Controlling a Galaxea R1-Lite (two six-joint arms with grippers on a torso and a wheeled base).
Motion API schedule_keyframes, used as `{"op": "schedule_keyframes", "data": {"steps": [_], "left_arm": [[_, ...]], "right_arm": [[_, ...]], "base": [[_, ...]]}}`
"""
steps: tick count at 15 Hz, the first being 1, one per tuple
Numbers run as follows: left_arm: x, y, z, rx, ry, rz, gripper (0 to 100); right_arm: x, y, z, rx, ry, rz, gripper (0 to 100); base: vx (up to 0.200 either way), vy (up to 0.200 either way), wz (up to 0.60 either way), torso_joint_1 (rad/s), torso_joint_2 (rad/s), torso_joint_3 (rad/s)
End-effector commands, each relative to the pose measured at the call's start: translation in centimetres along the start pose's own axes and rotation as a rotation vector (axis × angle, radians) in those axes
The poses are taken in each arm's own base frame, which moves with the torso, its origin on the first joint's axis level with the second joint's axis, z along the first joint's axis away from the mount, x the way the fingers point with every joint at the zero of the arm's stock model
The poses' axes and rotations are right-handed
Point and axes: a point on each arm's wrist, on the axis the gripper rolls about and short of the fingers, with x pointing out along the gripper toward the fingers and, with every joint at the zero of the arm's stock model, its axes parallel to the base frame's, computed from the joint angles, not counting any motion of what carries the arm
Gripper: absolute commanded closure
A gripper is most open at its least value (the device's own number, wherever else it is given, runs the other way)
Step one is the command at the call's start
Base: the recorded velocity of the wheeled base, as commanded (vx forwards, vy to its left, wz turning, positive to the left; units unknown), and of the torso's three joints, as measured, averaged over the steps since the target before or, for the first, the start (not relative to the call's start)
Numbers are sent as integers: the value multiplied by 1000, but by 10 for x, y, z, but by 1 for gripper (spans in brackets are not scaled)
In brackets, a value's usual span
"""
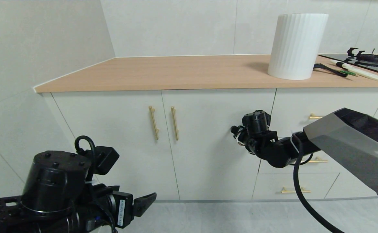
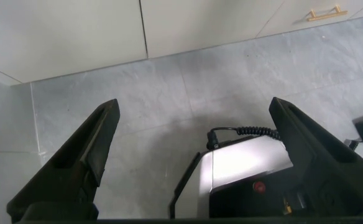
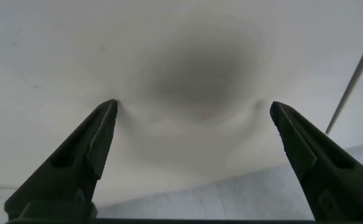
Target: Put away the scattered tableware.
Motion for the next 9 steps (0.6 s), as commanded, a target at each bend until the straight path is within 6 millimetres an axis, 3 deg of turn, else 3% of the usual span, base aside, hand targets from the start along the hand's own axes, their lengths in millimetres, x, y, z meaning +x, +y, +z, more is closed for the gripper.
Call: {"op": "schedule_keyframes", "data": {"steps": [1,4,5,6,8,9], "left_arm": [[0,0,0,0,1,1,0],[0,0,0,0,1,-1,0],[0,0,0,-1,0,-1,0],[0,0,0,-1,-1,0,0],[0,0,0,-1,0,-1,0],[0,0,0,-1,0,-1,0]], "right_arm": [[4,-1,-1,2,-6,-4,0],[6,-2,2,6,-19,-17,0],[-4,-1,6,4,-7,-8,0],[-21,1,8,-5,44,38,0],[-75,-3,17,-23,249,239,0],[-84,-5,18,-26,289,278,0]], "base": [[0,0,0,0,0,0],[0,0,0,0,0,0],[0,0,0,0,0,0],[0,0,0,0,0,0],[0,0,0,0,0,0],[0,0,0,0,0,0]]}}
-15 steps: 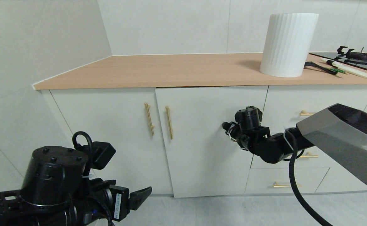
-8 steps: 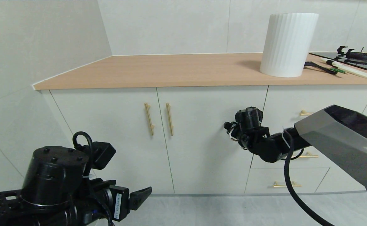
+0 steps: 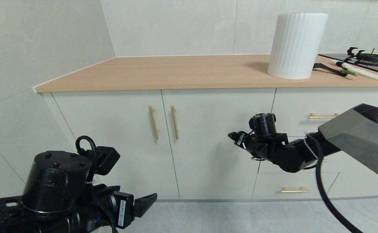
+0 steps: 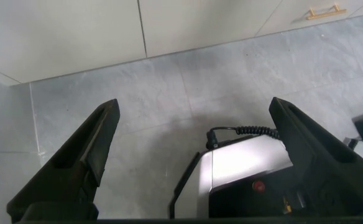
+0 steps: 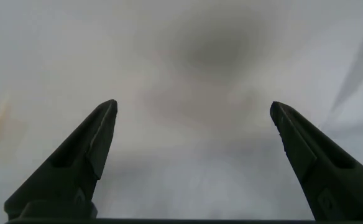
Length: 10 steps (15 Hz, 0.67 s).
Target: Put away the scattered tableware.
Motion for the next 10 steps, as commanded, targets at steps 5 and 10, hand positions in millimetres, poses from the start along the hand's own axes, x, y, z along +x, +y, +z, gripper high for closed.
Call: {"op": "schedule_keyframes", "data": {"steps": [5,10], "left_arm": [[-14,2,7,-14,-71,-3,0],[-68,25,23,-57,-333,28,0]], "right_arm": [[-88,12,23,-189,-13,114,0],[-202,2,48,-329,-289,112,0]], "base": [[0,0,0,0,0,0],[0,0,0,0,0,0]]}}
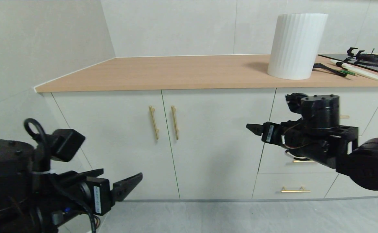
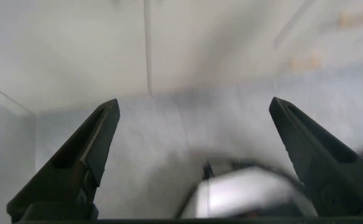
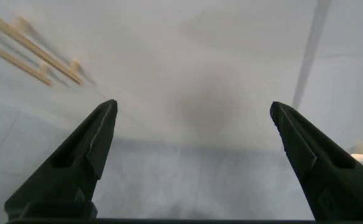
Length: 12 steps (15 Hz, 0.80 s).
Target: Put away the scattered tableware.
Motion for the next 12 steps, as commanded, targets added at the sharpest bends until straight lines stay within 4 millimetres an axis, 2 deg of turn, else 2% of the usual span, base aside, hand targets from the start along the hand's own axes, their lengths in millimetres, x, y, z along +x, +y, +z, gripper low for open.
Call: {"op": "schedule_keyframes", "data": {"steps": [1,2,3,4,6,7,9,12], "left_arm": [[-41,21,9,33,-174,57,0],[-49,25,8,54,-204,73,0],[-77,35,2,115,-298,116,0],[-96,40,-5,138,-364,142,0],[-126,48,-20,137,-486,214,0],[-149,51,-31,123,-565,250,0],[-178,54,-55,126,-634,268,0],[-197,52,-81,143,-658,340,0]], "right_arm": [[-90,-12,20,-81,-160,30,0],[-103,-15,20,-98,-175,33,0],[-148,-24,18,-139,-248,50,0],[-179,-31,17,-155,-312,60,0],[-223,-48,9,-200,-402,17,0],[-251,-62,-4,-267,-446,-53,0],[-295,-77,-28,-345,-498,-151,0],[-355,-83,-65,-421,-604,-304,0]], "base": [[0,0,0,0,0,0],[0,0,0,0,0,0],[0,0,0,0,0,0],[0,0,0,0,0,0],[0,0,0,0,0,0],[0,0,0,0,0,0],[0,0,0,0,0,0],[0,0,0,0,0,0]]}}
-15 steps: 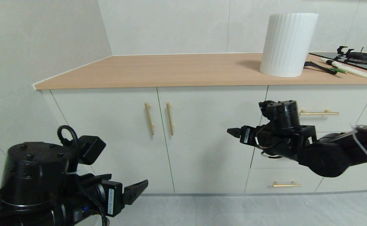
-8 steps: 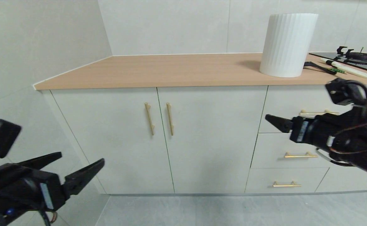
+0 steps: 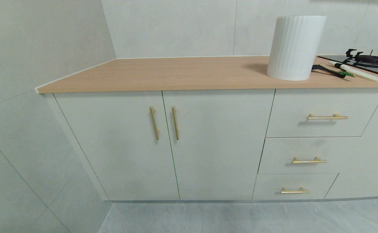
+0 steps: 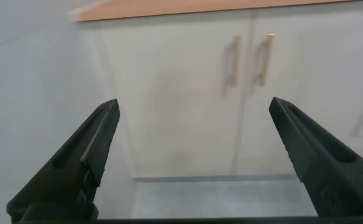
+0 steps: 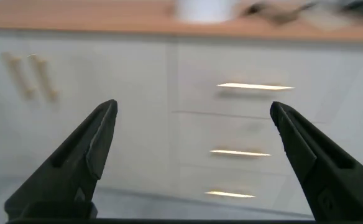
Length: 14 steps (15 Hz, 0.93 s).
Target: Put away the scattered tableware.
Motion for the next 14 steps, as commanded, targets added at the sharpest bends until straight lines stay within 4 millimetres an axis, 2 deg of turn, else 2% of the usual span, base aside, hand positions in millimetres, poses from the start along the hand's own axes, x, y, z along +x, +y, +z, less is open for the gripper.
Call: {"op": "schedule_keyframes", "data": {"steps": [1,4,5,7,10,11,12,14], "left_arm": [[-42,7,-9,-13,-150,63,0],[-44,4,-15,-5,-151,112,0],[-43,3,-18,0,-143,138,0],[-50,-3,-30,22,-161,174,0],[-43,-7,-55,30,-118,133,0],[-37,-8,-70,35,-66,124,0],[-32,-9,-80,38,-31,112,0],[-25,-10,-99,38,5,77,0]], "right_arm": [[-93,-10,-17,-89,-163,-185,0],[-98,-8,-8,-69,-176,-268,0],[-106,-2,-11,-54,-214,-315,0],[-110,1,-29,-52,-178,-304,0],[-97,1,-54,18,-87,-244,0],[-83,3,-88,14,37,-180,0],[-77,3,-103,15,68,-172,0],[-70,3,-116,14,25,-150,0]], "base": [[0,0,0,0,0,0],[0,0,0,0,0,0],[0,0,0,0,0,0],[0,0,0,0,0,0],[0,0,0,0,0,0],[0,0,0,0,0,0],[0,0,0,0,0,0],[0,0,0,0,0,0]]}}
